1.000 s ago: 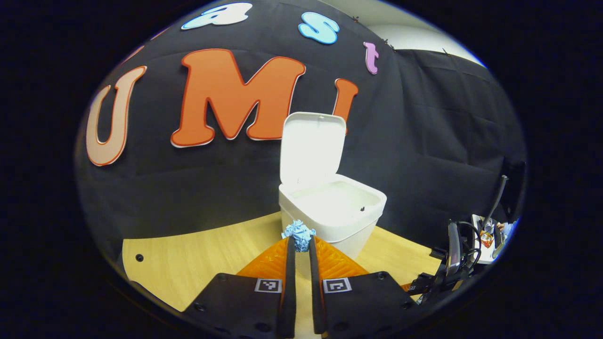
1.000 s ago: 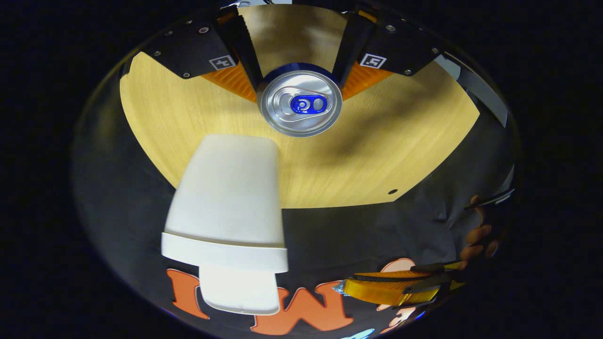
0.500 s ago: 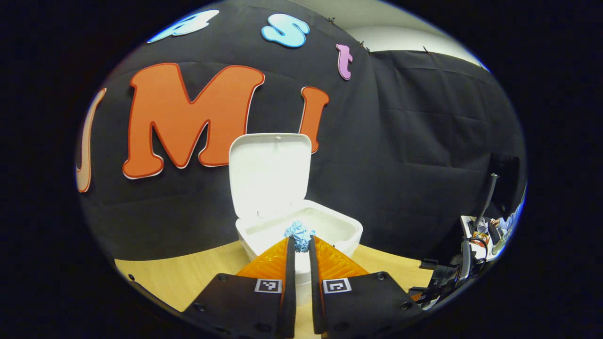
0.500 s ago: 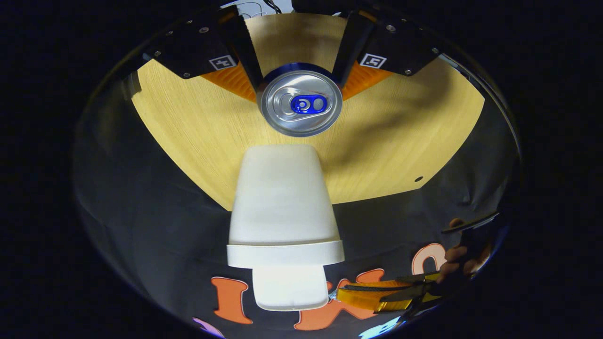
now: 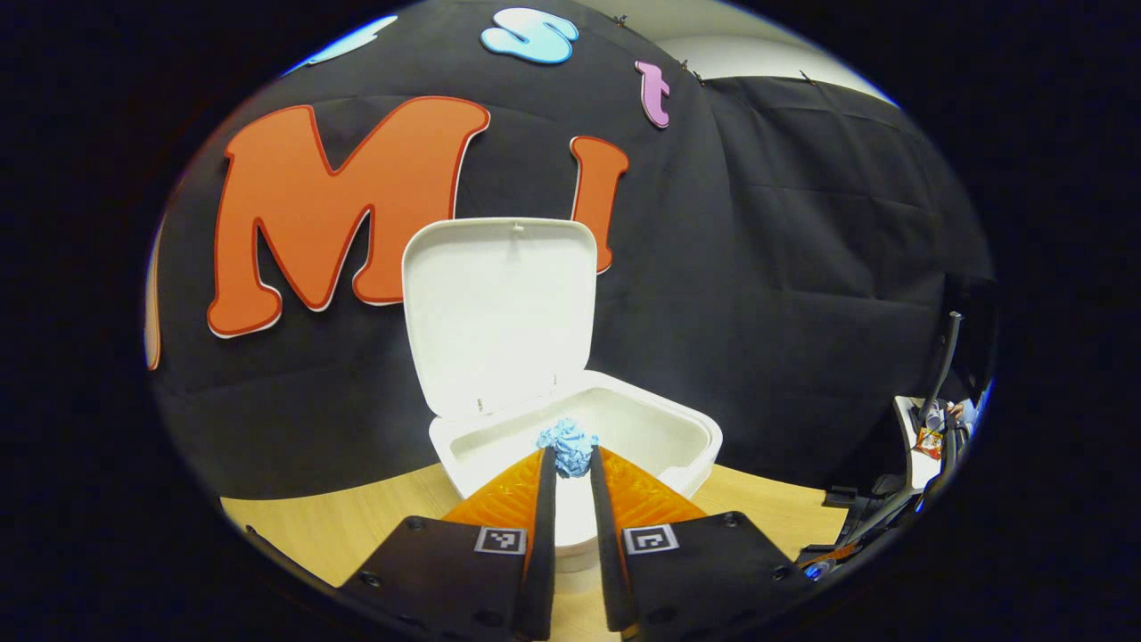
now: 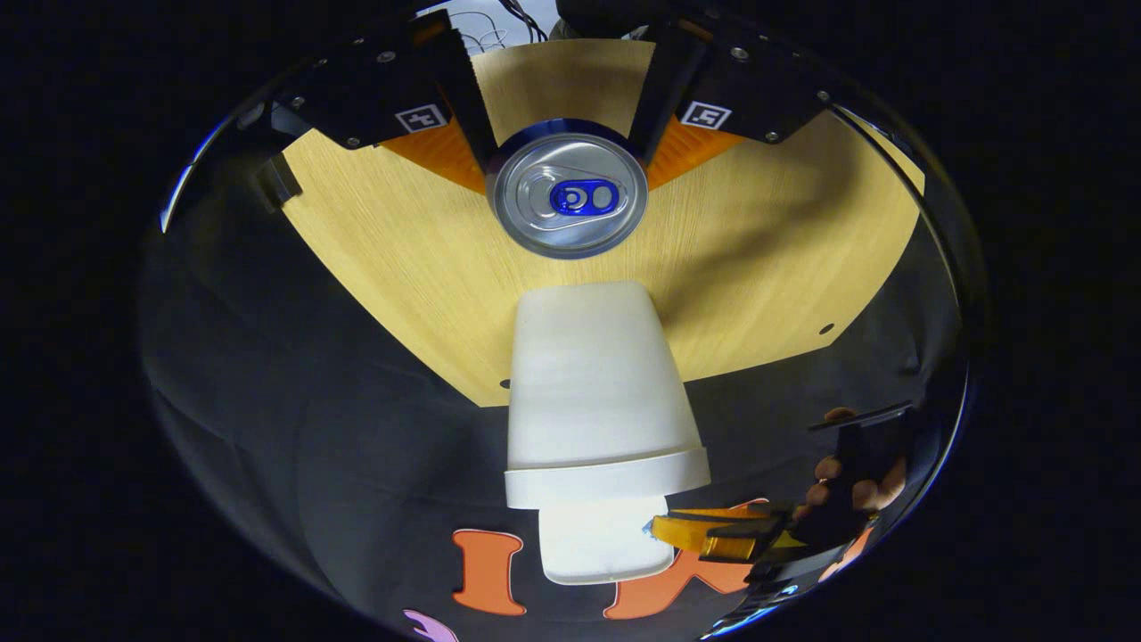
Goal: Press the lid of the desktop garbage bin to open it, pick up the crumpled paper on the desktop and throw it into the bin, then pick up the pop can on the desktop and drop it into the bin, and finally close the garbage bin lid.
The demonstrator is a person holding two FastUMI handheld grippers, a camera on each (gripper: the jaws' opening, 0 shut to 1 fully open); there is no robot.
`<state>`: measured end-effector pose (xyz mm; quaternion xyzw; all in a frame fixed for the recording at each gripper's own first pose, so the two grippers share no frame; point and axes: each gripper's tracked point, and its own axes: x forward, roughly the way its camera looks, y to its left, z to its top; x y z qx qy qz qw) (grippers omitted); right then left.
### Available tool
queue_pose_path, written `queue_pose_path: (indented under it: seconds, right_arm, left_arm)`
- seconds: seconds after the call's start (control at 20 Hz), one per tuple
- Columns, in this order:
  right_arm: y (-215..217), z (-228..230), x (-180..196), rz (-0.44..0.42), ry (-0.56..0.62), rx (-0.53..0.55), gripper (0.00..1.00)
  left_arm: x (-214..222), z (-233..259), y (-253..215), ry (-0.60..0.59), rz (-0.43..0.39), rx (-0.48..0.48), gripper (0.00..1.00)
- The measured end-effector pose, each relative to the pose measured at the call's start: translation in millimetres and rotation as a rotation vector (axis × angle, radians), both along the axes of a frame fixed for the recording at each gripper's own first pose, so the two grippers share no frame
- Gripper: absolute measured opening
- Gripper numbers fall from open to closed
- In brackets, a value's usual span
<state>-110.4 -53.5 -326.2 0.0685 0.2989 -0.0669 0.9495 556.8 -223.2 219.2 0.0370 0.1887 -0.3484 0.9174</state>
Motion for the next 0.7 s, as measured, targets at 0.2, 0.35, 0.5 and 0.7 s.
queue_pose_path:
  seconds: [0.2,0.35,0.5,0.7]
  right_arm:
    - [-8.4,4.6,-3.0,-0.011,0.0,-0.024,0.8]
    - [-14.7,20.3,-0.1,-0.012,-0.024,-0.043,0.8]
    - [-20.5,43.7,8.3,-0.008,-0.052,-0.067,0.8]
    - [-30.3,75.9,24.4,0.012,-0.104,-0.108,0.8]
  left_arm:
    - [-2.8,-9.5,-5.5,0.029,-0.011,0.008,0.51]
    - [-1.3,-8.5,-5.4,0.031,-0.009,0.009,0.52]
    - [-9.3,-12.2,0.2,0.039,-0.023,0.007,0.7]
    - [-15.0,-9.2,17.5,0.013,-0.024,0.023,0.95]
